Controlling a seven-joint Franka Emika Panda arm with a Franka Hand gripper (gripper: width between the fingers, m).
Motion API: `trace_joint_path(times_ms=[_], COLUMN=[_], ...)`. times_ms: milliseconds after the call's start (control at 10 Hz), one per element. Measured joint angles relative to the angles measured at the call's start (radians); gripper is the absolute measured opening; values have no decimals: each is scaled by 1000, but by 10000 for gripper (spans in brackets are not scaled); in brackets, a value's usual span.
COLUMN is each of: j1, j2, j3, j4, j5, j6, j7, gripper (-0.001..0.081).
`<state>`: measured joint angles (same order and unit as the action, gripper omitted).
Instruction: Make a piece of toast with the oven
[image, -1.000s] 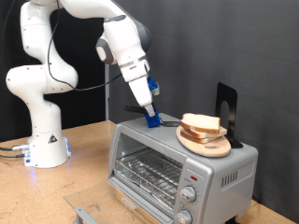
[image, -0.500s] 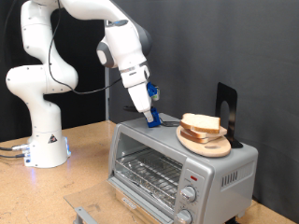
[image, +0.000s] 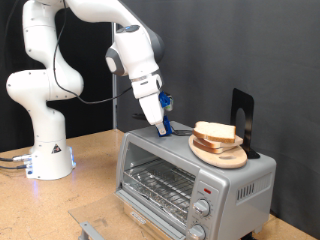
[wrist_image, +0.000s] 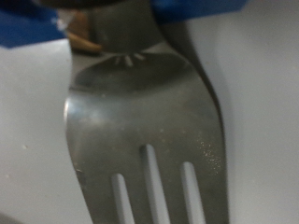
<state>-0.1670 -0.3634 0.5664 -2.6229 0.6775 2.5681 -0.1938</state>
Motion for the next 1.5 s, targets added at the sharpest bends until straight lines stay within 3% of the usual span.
trace_joint_path(times_ms=[1200, 1300, 1400, 1500], j1=[-3, -3, -3, -3], j2=[-1, -3, -5, -8], j3=[21, 21, 21, 21], j4=[6, 7, 7, 7], j5=[-18, -18, -17, -17], j6=[-36, -38, -42, -47], j7=[73, 73, 73, 73], gripper=[796, 619, 619, 447])
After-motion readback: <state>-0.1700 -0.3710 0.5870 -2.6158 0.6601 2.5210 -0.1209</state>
